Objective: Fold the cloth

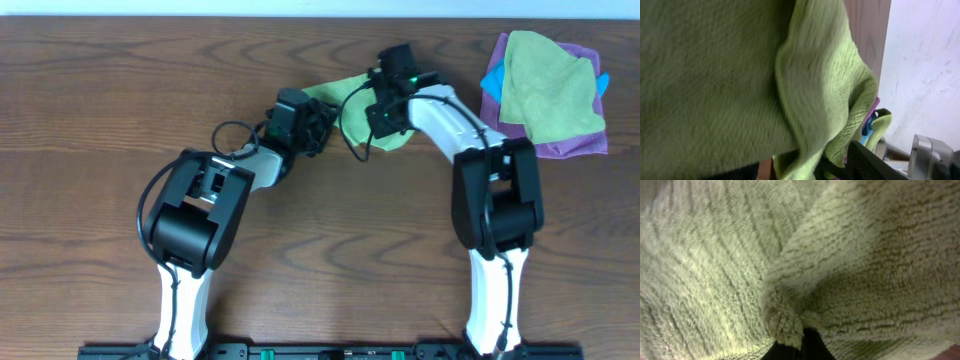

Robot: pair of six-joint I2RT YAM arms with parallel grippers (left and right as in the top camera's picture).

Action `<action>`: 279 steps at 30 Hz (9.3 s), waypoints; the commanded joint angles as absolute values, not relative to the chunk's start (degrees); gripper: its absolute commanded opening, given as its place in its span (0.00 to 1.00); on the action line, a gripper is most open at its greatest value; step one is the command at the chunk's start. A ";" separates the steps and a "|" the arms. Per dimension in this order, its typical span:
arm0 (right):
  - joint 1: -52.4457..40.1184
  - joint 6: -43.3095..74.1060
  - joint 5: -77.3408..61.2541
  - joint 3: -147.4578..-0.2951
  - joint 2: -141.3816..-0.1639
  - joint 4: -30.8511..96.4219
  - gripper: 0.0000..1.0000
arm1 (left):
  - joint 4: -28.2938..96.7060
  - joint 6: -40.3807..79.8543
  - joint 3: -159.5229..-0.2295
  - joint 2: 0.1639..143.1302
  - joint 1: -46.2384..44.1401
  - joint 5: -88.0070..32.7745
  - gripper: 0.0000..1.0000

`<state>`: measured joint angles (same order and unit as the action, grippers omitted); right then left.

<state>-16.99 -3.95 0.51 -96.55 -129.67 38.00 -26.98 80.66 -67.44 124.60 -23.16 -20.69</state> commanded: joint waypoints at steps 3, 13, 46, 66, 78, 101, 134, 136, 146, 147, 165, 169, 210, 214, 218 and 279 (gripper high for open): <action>-23.14 -2.39 -1.74 -93.80 -130.58 36.64 0.01 | -24.67 78.13 -65.95 126.21 -19.44 -28.99 0.57; -31.29 -2.15 -2.20 -93.80 -130.58 38.72 0.01 | -24.60 66.00 -65.95 126.21 -5.61 -53.95 0.54; -31.20 -1.34 1.52 -94.48 -130.06 39.51 0.02 | -9.76 39.51 -65.82 126.21 -2.07 -61.87 0.95; -30.79 -1.28 0.60 -94.52 -121.75 43.57 0.76 | -13.93 42.89 -66.41 126.19 -1.04 -63.05 0.95; -29.32 2.81 7.18 -94.52 -116.77 47.05 0.80 | -13.93 45.52 -66.41 126.19 -5.17 -63.07 0.95; -22.61 2.94 6.87 -94.52 -116.11 47.83 0.80 | -2.04 42.44 -68.90 125.12 -4.78 -67.09 0.95; -22.61 2.04 6.87 -94.52 -116.14 46.92 0.81 | -4.71 38.96 -68.90 117.64 -8.73 -51.51 0.96; -22.57 1.37 6.94 -94.52 -116.14 46.92 0.81 | -3.05 38.94 -68.90 117.67 -8.71 -50.54 0.96; -22.50 0.03 7.11 -94.52 -116.14 45.60 0.81 | -1.56 38.54 -68.90 117.69 -9.45 -47.70 0.95; -22.50 -0.19 7.11 -94.52 -116.14 45.43 0.82 | -1.45 38.54 -68.90 117.75 -9.72 -47.40 0.95; -22.46 -1.39 7.11 -94.52 -116.14 44.97 0.82 | -2.17 40.97 -68.90 117.86 -14.24 -42.74 0.95; -22.46 -1.39 7.11 -94.52 -116.14 44.99 0.81 | -2.17 40.91 -68.90 117.86 -15.09 -41.01 0.84; -22.15 6.20 -8.84 -91.33 -121.91 37.58 0.65 | -6.02 43.79 -68.90 117.86 -13.80 -38.24 0.06; -23.81 7.29 -9.28 -91.31 -122.28 37.91 0.64 | -6.00 43.99 -68.90 117.86 -13.80 -37.34 0.06; -24.64 7.46 -7.88 -90.96 -122.65 38.20 0.63 | -6.00 43.99 -68.90 117.86 -13.80 -37.06 0.06; -24.29 -0.62 17.17 -89.25 -103.88 31.48 0.01 | -28.34 66.67 -77.71 117.84 -2.87 -55.72 0.06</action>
<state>-24.56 2.04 13.54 -89.32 -106.48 31.99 -28.36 65.39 -76.16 118.19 -3.77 -54.08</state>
